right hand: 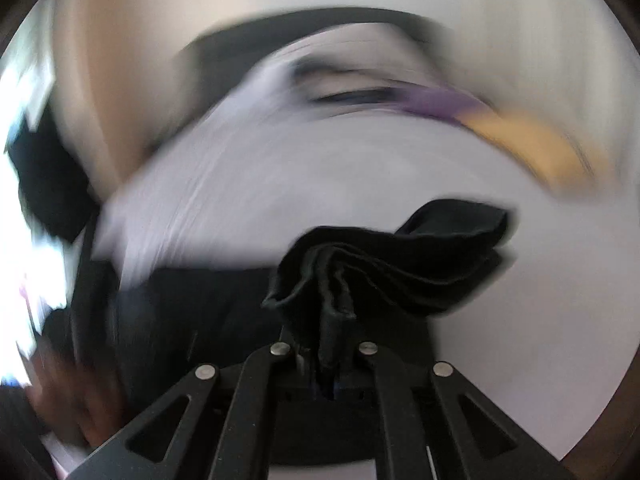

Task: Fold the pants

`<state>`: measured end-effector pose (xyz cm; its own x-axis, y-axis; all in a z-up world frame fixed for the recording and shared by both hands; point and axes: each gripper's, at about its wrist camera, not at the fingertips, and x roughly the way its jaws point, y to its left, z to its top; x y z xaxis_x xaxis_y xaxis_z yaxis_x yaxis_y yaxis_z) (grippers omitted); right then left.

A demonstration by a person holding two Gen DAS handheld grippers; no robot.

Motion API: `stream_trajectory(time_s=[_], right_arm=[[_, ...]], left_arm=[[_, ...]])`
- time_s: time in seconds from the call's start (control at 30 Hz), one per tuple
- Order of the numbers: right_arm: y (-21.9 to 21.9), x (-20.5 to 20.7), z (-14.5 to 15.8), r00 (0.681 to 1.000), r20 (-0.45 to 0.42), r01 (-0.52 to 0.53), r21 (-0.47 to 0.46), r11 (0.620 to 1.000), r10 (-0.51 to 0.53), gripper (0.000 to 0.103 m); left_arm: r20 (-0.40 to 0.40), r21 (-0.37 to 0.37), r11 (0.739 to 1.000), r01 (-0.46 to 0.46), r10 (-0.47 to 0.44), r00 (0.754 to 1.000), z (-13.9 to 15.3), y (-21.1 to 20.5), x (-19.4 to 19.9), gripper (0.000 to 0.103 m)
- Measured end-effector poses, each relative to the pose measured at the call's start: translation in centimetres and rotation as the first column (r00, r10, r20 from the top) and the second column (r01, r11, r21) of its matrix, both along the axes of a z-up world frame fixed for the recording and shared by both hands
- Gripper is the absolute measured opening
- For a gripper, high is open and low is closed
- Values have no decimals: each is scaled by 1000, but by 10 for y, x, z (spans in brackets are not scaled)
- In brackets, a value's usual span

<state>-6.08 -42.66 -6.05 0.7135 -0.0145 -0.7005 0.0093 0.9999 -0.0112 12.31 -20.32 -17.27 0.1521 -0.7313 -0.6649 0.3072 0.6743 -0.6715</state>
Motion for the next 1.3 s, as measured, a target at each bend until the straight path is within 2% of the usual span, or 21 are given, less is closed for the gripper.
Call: stream_trajectory(time_s=[0.03,0.13,0.17,0.2,0.23,0.27,0.37,0.5,0.53,0.6,0.67,0.73,0.77,0.9,1.0,1.03,1.1,1.13,1.17,1.27,1.3], right_arm=[[23,2,-13,998,-46,-43,-77,996,39,6],[60,4,-41,992,-111,-79,-204,976,58,6],[74,1,-46,990,-115,-114,-288,951,83,6],[89,-1,-53,985,-131,-156,-383,910,113,6],[96,-2,-57,981,-146,-175,-421,890,124,6],[97,-1,-59,982,-150,-170,-419,892,116,6],[85,2,-54,990,-131,-101,-352,931,58,6],[88,0,-44,994,-94,-78,-353,932,48,6],[88,0,-44,995,-87,-74,-354,932,46,6],[89,1,-40,997,-65,-58,-349,935,37,6],[90,1,-37,998,-52,-46,-341,939,30,6],[96,0,-35,998,-45,-48,-343,938,35,6],[98,0,-34,998,-43,-54,-347,936,41,6],[107,-3,-33,998,-29,-58,-359,932,51,6],[118,-7,-31,998,-14,-64,-379,923,64,6],[121,-8,-31,998,-15,-70,-383,921,69,6],[128,-10,-29,996,-15,-83,-383,920,83,6],[132,-12,-30,996,-14,-87,-383,920,89,6],[136,-13,-29,995,-13,-95,-383,919,97,6],[144,-14,-29,994,-11,-109,-380,919,113,7],[147,-14,-28,993,-11,-116,-377,919,121,7]], left_arm=[[-18,-22,999,-36,35,999,3,9,0,16],[-61,-66,993,-101,97,993,6,37,-2,16],[-73,-73,990,-123,117,990,7,48,-4,16],[-85,-81,987,-138,131,988,6,57,-6,16],[-107,-98,983,-158,147,983,5,66,-6,16],[-118,-110,980,-165,152,981,5,69,-7,16],[-180,-122,974,-190,166,969,-2,73,-13,16],[-248,-163,967,-193,149,957,-8,65,-10,16],[-255,-167,967,-191,145,956,-8,63,-8,21],[-276,-183,964,-192,137,951,-9,58,-6,43],[-271,-219,953,-209,146,951,-1,56,-3,73],[-251,-223,950,-216,159,955,8,54,0,88],[-246,-223,951,-213,157,957,12,53,2,91],[-277,-210,954,-213,151,949,10,50,9,91],[-298,-177,967,-186,127,946,8,40,19,91],[-296,-166,974,-153,99,950,9,35,25,88],[-297,-146,983,-109,62,953,9,22,36,68],[-301,-126,989,-83,42,953,8,19,38,39],[-308,-90,995,-50,20,951,6,16,43,19],[-267,-54,999,3,-17,964,11,19,48,10],[-254,-42,999,18,-28,967,14,21,49,10]])
